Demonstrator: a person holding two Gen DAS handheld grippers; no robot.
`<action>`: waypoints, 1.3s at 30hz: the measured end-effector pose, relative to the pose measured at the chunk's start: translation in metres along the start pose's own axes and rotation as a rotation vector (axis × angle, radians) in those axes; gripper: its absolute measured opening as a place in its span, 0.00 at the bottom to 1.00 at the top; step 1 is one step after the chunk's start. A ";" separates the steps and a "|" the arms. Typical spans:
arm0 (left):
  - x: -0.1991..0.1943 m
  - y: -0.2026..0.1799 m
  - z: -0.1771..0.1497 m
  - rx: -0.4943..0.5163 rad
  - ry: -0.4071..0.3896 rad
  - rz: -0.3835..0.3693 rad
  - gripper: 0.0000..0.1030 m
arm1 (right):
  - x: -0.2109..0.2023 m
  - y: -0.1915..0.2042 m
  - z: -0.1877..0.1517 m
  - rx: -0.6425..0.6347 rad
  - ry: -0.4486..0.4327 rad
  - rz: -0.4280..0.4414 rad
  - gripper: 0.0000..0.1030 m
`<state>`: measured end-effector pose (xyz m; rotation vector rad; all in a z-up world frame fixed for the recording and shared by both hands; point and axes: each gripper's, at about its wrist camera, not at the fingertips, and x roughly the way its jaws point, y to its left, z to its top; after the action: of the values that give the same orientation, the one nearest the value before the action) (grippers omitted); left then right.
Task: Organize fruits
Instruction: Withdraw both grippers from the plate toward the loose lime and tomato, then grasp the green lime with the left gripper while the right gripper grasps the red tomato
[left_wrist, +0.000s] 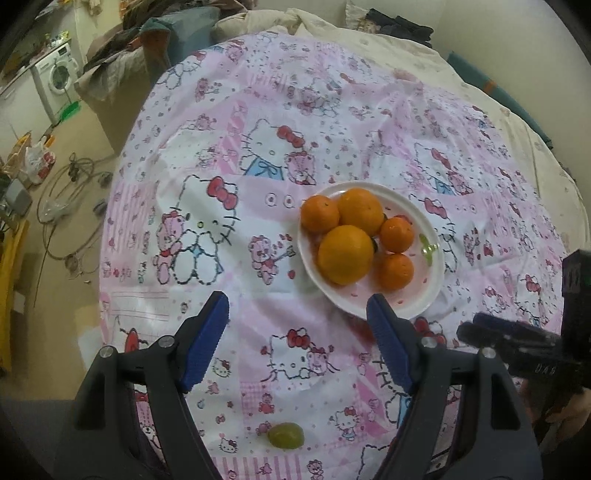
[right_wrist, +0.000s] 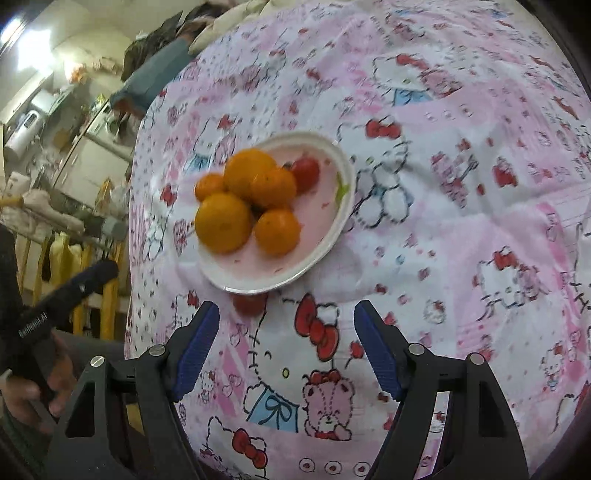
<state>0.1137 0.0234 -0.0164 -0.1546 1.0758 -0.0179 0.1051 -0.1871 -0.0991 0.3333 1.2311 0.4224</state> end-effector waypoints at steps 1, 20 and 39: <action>0.001 0.002 0.000 -0.007 0.002 0.007 0.72 | 0.003 0.000 -0.001 0.002 0.009 0.000 0.76; 0.010 0.031 -0.001 -0.089 0.046 0.016 0.72 | 0.085 0.053 -0.008 -0.264 0.130 -0.119 0.61; 0.020 0.035 -0.063 0.060 0.194 0.023 0.72 | 0.072 0.066 -0.018 -0.299 0.119 -0.060 0.31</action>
<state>0.0662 0.0489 -0.0683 -0.0875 1.2697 -0.0457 0.0991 -0.0940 -0.1331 0.0153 1.2691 0.5729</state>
